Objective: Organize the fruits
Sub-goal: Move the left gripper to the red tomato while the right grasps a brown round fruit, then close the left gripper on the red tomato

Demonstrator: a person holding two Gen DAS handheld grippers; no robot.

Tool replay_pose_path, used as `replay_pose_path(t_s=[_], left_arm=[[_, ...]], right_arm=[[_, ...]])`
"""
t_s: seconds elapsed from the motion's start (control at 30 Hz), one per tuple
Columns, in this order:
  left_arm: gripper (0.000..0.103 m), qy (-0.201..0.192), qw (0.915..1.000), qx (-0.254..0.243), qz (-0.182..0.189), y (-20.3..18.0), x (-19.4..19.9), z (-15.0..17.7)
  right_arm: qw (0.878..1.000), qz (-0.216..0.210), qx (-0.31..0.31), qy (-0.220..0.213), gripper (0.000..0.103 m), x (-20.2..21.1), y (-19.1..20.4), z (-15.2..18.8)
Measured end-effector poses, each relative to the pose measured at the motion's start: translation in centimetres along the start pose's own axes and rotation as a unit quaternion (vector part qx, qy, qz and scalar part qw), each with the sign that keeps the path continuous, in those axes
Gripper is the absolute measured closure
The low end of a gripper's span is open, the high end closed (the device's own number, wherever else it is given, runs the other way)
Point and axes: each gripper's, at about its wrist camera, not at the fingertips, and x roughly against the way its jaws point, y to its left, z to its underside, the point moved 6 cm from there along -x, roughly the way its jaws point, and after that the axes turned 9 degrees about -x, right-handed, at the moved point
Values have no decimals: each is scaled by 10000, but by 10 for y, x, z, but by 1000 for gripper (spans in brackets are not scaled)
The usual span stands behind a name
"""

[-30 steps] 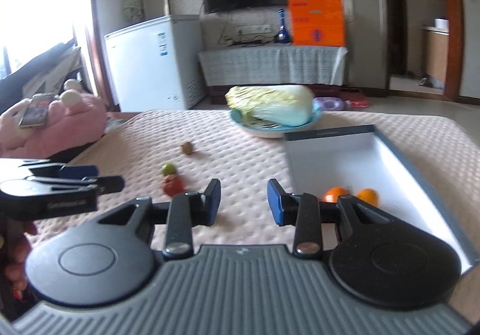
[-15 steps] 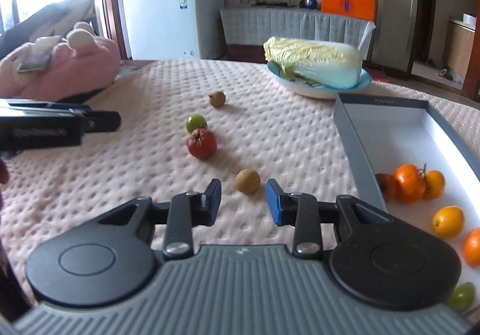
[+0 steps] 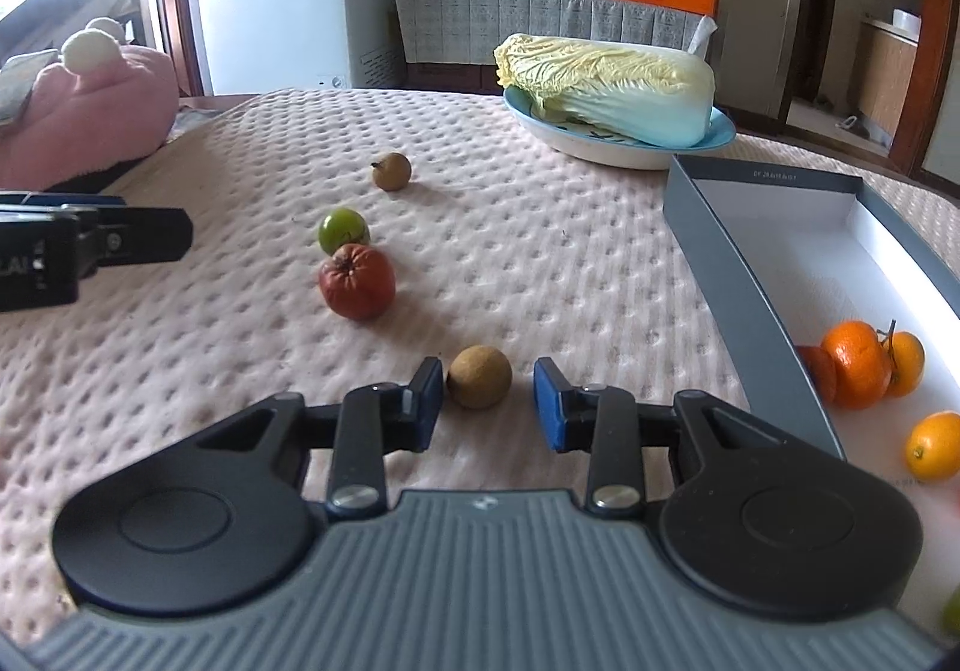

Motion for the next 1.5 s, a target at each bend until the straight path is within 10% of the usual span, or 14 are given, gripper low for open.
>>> replay_pose_path(t_s=[1.5], left_arm=[[52, 477, 9988, -71, 11, -75, -97, -1]], right_arm=[[9962, -818, 205, -211, 77, 94, -44, -5]])
